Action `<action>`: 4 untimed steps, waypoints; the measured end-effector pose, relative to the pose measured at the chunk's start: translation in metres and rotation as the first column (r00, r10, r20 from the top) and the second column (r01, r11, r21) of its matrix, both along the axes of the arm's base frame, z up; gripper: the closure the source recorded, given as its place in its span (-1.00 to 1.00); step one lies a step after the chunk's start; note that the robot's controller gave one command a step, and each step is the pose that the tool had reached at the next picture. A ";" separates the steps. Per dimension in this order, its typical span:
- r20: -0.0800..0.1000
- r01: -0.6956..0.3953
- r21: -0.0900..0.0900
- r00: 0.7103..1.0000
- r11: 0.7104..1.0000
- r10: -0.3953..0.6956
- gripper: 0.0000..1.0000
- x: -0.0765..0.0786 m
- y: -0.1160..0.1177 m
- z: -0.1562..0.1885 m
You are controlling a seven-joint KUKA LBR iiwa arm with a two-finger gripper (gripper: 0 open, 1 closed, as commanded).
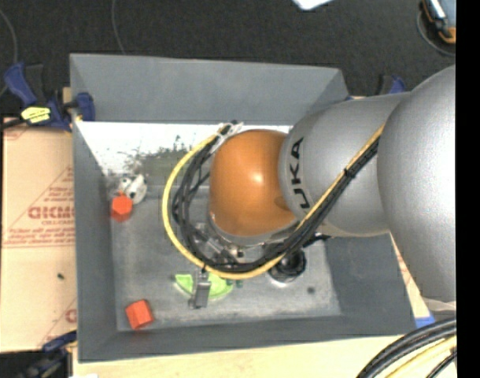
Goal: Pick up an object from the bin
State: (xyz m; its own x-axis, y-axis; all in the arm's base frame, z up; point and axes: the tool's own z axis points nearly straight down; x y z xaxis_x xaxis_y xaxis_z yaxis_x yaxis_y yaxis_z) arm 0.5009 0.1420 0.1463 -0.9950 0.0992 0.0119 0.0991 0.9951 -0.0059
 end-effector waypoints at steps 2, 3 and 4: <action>-0.003 -0.150 -0.001 0.989 0.989 0.150 -1.00 -0.026 -0.056 -0.033; 0.018 -0.259 0.004 0.966 0.966 0.259 -1.00 0.006 -0.036 -0.007; -0.006 -0.360 0.003 0.933 0.933 0.360 -1.00 -0.022 -0.040 -0.019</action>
Offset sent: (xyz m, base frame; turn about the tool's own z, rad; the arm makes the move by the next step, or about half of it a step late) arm -0.0254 -0.0508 -0.0337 -0.1586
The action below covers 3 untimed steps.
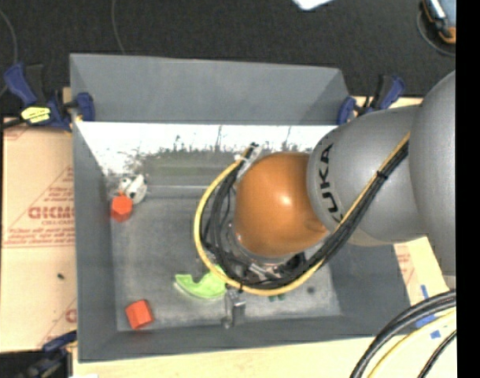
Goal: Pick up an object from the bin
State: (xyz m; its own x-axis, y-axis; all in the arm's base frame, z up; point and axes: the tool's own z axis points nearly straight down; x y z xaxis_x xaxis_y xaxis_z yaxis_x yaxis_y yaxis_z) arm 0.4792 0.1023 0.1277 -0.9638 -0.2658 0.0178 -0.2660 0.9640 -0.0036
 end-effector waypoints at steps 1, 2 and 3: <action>0.020 -0.057 0.008 0.998 0.998 0.057 -1.00 0.014 -0.004 -0.038; 0.001 -0.315 0.007 0.949 0.949 0.315 1.00 0.045 -0.024 -0.048; 0.001 -0.315 0.007 0.949 0.949 0.315 1.00 0.045 -0.024 -0.048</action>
Offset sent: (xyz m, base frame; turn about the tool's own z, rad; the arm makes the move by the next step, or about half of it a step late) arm 0.0438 -0.0240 -0.0482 -0.3249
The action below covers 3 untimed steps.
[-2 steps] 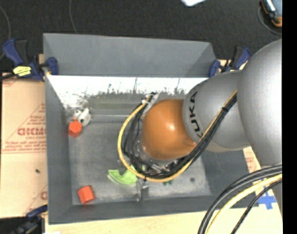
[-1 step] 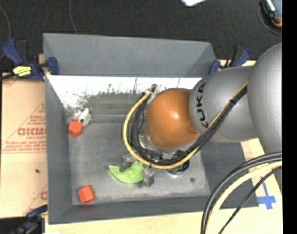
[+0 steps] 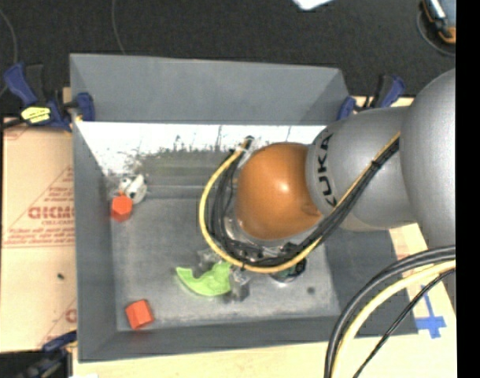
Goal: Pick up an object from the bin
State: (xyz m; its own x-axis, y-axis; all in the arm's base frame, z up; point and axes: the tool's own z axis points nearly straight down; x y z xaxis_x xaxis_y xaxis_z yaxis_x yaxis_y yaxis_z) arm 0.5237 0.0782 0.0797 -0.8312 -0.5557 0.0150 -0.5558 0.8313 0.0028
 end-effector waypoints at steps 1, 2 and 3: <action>0.002 -0.363 0.007 0.932 0.932 0.363 1.00 -0.010 0.083 0.080; 0.001 -0.363 0.007 0.932 0.932 0.363 1.00 -0.010 0.082 0.080; 0.011 -0.395 0.006 0.919 0.919 0.395 1.00 -0.012 0.072 0.154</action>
Offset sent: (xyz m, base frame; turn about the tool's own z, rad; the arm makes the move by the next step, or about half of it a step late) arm 0.0000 0.0000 0.0000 0.0000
